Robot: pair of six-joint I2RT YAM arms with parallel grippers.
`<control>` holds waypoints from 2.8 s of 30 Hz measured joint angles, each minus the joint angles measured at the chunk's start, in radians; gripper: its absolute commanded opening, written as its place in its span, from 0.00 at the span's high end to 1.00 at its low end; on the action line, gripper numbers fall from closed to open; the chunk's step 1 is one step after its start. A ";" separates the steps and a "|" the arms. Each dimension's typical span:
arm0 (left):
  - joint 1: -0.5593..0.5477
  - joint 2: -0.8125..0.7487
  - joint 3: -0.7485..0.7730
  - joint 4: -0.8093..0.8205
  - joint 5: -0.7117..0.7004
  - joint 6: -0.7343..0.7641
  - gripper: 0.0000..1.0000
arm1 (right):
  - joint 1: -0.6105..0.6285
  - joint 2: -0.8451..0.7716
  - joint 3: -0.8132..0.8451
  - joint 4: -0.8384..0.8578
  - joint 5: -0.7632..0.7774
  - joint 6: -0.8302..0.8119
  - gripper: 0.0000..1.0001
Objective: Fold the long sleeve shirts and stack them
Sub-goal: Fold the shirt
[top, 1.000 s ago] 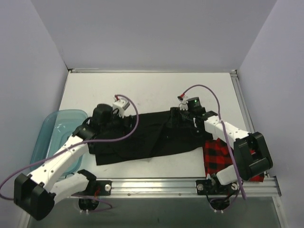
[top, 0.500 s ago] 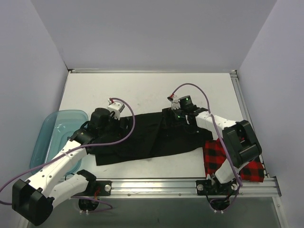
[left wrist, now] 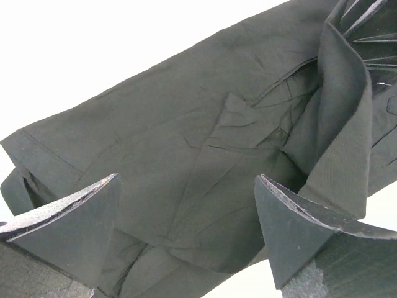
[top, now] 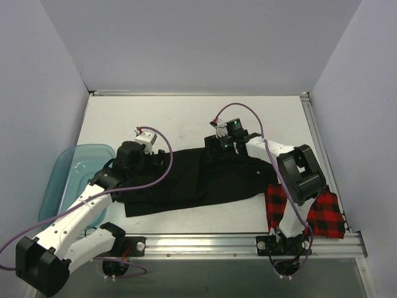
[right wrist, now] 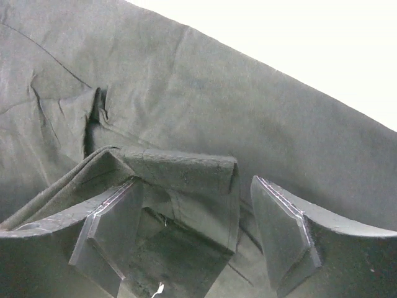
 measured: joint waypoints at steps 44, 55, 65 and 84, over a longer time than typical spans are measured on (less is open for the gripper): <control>0.037 -0.102 -0.022 -0.008 -0.158 -0.034 0.04 | 0.258 -0.422 0.061 -0.457 0.264 0.014 1.00; 0.038 -0.113 -0.038 -0.013 -0.322 -0.065 0.02 | 0.363 -0.359 0.143 -0.583 0.438 0.035 1.00; 0.038 -0.145 -0.085 0.008 -0.401 -0.080 0.03 | 0.389 -0.341 0.209 -0.650 0.560 0.034 1.00; 0.090 -0.162 -0.085 0.008 -0.402 -0.114 0.03 | 0.515 -0.611 0.145 -0.874 0.605 -0.045 1.00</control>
